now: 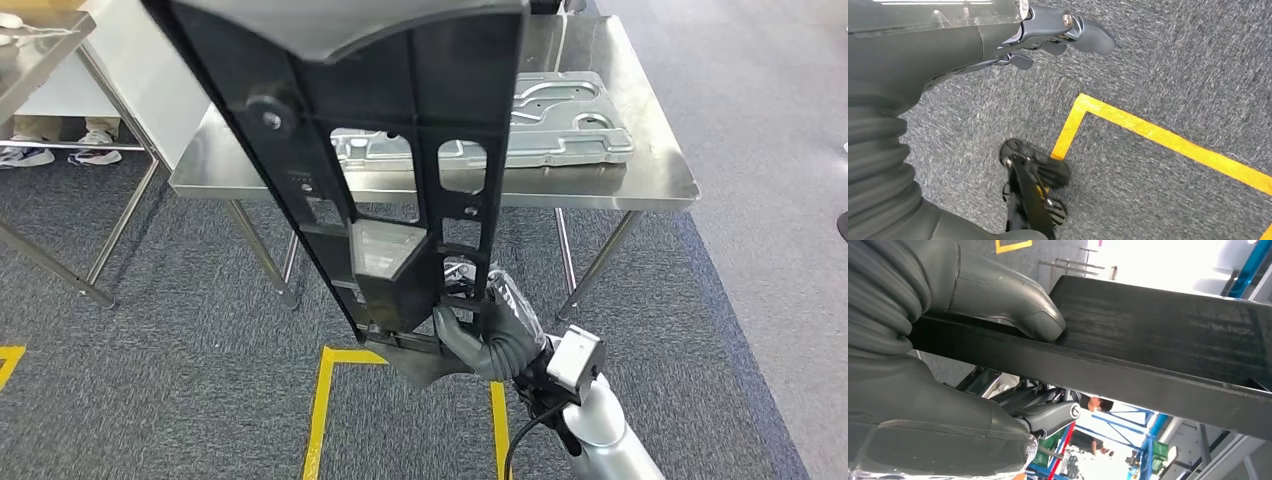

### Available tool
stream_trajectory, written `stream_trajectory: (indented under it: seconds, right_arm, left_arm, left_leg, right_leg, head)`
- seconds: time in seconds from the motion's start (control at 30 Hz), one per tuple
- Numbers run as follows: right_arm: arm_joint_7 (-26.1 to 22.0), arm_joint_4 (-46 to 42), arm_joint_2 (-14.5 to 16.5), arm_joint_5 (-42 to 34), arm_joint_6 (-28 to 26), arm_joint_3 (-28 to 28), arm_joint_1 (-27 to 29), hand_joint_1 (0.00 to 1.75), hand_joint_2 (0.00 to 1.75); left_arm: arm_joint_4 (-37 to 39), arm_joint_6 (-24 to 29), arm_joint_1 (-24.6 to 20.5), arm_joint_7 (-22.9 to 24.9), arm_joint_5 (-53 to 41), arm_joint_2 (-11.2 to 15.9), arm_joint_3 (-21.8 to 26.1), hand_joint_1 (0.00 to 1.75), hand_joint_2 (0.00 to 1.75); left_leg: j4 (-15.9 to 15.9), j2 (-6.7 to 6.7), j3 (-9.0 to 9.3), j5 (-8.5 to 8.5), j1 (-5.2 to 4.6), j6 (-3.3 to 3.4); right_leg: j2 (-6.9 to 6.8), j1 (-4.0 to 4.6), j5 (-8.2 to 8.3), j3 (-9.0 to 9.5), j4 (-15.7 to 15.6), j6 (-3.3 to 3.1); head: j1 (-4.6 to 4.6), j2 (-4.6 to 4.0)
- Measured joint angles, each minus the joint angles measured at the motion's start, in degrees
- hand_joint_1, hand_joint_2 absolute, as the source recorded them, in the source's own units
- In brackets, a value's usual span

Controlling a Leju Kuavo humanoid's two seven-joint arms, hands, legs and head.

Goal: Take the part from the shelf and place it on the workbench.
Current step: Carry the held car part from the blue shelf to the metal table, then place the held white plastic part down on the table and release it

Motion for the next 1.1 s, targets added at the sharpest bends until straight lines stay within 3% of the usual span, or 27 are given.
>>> stream_trajectory:
  seconds: [0.03,0.07,0.17,0.23,0.37,0.4,0.5,0.53,0.57,0.6,0.67,0.73,0.93,1.0,1.07,1.1]
  right_arm:
    - [0.07,0.01,-0.01,0.37,0.02,0.01,0.0,1.75,1.75]
    - [0.14,0.01,0.0,0.63,0.03,0.01,-0.02,1.75,1.75]
    - [0.22,0.03,0.01,0.95,0.2,0.01,-0.31,1.75,1.75]
    - [0.39,0.06,0.01,0.94,0.59,0.01,-0.87,1.75,1.75]
    - [0.72,0.05,0.01,0.78,1.12,0.01,-2.19,1.75,1.75]
    - [0.74,0.07,0.01,0.73,1.13,0.01,-2.52,1.75,1.75]
    - [0.77,0.25,-0.01,0.65,1.14,-0.01,-3.02,1.75,1.75]
    - [0.78,0.37,-0.02,0.63,1.15,-0.02,-3.04,1.75,1.75]
    - [0.78,0.48,-0.03,0.62,1.15,-0.02,-3.05,1.75,1.75]
    - [0.79,0.54,-0.04,0.59,1.15,-0.02,-3.11,1.75,1.75]
    - [0.77,0.6,-0.06,0.45,1.15,-0.03,-3.34,1.75,1.75]
    - [0.76,0.67,-0.07,0.26,1.18,-0.07,-3.72,1.75,1.75]
    - [0.74,0.72,-0.06,0.12,1.18,-0.1,-4.09,1.75,1.75]
    - [0.39,0.71,-0.01,-0.31,1.08,-0.14,-4.36,1.75,1.75]
    - [-0.43,0.7,0.04,-0.81,0.69,-0.18,-4.39,1.75,1.75]
    - [-0.89,0.7,0.05,-0.87,0.33,-0.23,-4.24,1.75,1.75]
  left_arm:
    - [0.0,0.0,0.06,0.05,-0.07,0.01,0.02,0.0,1.75]
    - [0.0,0.0,0.1,0.09,-0.15,0.02,0.04,0.0,1.75]
    - [0.0,-0.01,0.14,0.14,-0.3,0.07,0.16,0.0,1.75]
    - [0.0,-0.02,0.11,0.13,-0.3,0.1,0.24,0.0,1.75]
    - [0.0,-0.03,0.05,0.04,-0.3,0.15,0.27,0.0,1.75]
    - [0.0,-0.03,-0.01,0.0,-0.3,0.14,0.27,0.0,1.75]
    - [0.0,0.0,-0.07,-0.02,-0.29,0.16,0.34,0.0,1.75]
    - [0.0,0.01,-0.05,-0.03,-0.28,0.16,0.41,0.0,1.75]
    - [0.0,0.02,-0.02,-0.04,-0.28,0.16,0.52,0.0,1.75]
    - [0.0,0.02,0.0,-0.06,-0.28,0.15,0.66,0.0,1.75]
    - [0.01,0.02,-0.01,-0.14,-0.28,0.06,0.9,0.0,1.75]
    - [0.02,0.02,-0.11,-0.22,-0.28,-0.09,1.09,0.0,1.75]
    - [0.02,0.05,-0.18,-0.31,-0.27,-0.1,1.25,0.0,1.75]
    - [0.02,0.09,-0.27,-0.45,-0.28,-0.09,1.28,0.0,1.75]
    - [0.02,0.14,-0.25,-0.55,-0.32,-0.08,1.29,0.0,1.75]
    - [0.02,0.17,-0.16,-0.55,-0.34,-0.07,1.3,0.0,1.75]
  left_leg:
    - [0.99,0.01,-1.34,-0.43,0.13,-0.24]
    - [-0.16,0.02,-1.67,0.5,0.26,-0.4]
    - [-10.75,0.16,1.09,8.11,0.44,-0.4]
    - [-14.12,0.3,2.19,10.25,0.1,0.39]
    - [-14.81,0.16,3.58,9.9,0.14,2.05]
    - [-15.01,0.1,4.1,9.74,0.2,2.31]
    - [-15.21,0.0,5.17,8.71,0.15,2.73]
    - [-15.2,-0.06,5.65,8.26,0.1,2.74]
    - [-15.2,-0.13,6.25,7.76,0.06,2.72]
    - [-15.2,-0.2,6.99,7.23,-0.01,2.66]
    - [-15.2,-0.26,8.5,6.09,-0.16,2.43]
    - [-15.38,-0.33,9.26,5.24,-0.28,1.96]
    - [-15.4,-0.29,9.44,5.18,-0.37,1.17]
    - [-9.45,-0.17,6.55,4.26,-0.31,0.33]
    - [-0.9,-0.13,1.07,1.23,-0.09,-0.3]
    - [1.0,-0.12,-0.75,0.08,0.01,-0.43]
  right_leg:
    - [0.06,-0.05,-0.44,0.47,0.03,0.07]
    - [0.12,-0.13,-0.94,1.08,0.07,0.21]
    - [0.16,-0.36,-2.69,3.17,0.22,0.91]
    - [0.19,-0.37,-3.53,3.84,0.26,1.66]
    - [0.2,-0.43,-3.68,3.53,2.69,3.04]
    - [0.18,-0.52,-4.18,2.24,5.07,3.26]
    - [0.17,-0.65,-8.23,-4.94,15.42,3.8]
    - [0.16,-0.65,-9.04,-6.83,17.18,3.82]
    - [0.16,-0.63,-8.65,-7.75,16.97,3.73]
    - [0.16,-0.57,-6.84,-7.6,14.62,3.49]
    - [0.14,-0.22,-0.94,-5.87,7.06,2.68]
    - [0.08,0.18,2.5,-4.72,2.18,1.93]
    - [0.1,0.18,2.85,-4.04,0.97,1.36]
    - [0.15,-0.12,2.38,-2.53,0.12,0.63]
    - [0.11,-0.26,1.37,-0.98,-0.29,0.16]
    - [0.16,-0.27,0.91,-0.47,-0.28,0.19]
  head:
    - [-0.01,0.01]
    - [-0.02,0.01]
    - [0.02,-0.01]
    - [0.04,-0.01]
    - [0.18,0.01]
    - [0.26,0.01]
    - [0.45,0.01]
    - [0.44,0.01]
    - [0.45,0.01]
    - [0.46,0.01]
    - [0.44,-0.01]
    - [0.36,-0.01]
    - [0.31,0.0]
    - [0.18,0.0]
    - [0.12,0.0]
    - [0.13,0.01]
